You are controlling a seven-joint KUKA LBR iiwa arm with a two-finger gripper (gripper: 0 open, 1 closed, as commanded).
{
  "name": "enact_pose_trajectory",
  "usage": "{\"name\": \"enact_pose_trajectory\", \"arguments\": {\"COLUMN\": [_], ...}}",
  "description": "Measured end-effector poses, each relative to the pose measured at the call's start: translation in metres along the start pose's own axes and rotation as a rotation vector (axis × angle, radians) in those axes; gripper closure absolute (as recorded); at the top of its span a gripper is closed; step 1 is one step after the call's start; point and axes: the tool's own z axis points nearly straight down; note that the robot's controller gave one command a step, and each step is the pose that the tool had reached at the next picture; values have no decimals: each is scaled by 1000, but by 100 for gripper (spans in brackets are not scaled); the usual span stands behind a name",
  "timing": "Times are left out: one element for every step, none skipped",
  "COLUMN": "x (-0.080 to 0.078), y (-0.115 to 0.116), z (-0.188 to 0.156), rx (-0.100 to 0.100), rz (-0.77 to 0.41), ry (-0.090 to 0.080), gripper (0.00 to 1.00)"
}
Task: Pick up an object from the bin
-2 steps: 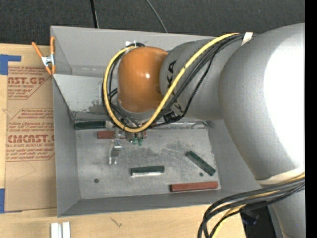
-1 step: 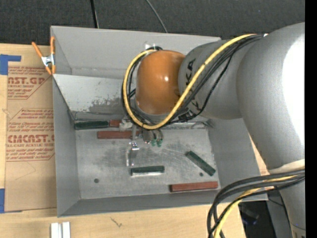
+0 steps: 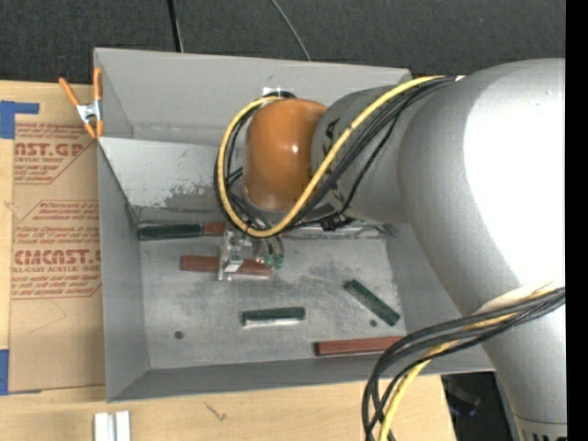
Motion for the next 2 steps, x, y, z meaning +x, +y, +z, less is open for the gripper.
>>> {"name": "enact_pose_trajectory", "arguments": {"x": [0,26], "y": [0,2], "z": [0,-206], "rx": [0,4], "rz": [0,31], "ry": [0,11], "gripper": [100,100]}}
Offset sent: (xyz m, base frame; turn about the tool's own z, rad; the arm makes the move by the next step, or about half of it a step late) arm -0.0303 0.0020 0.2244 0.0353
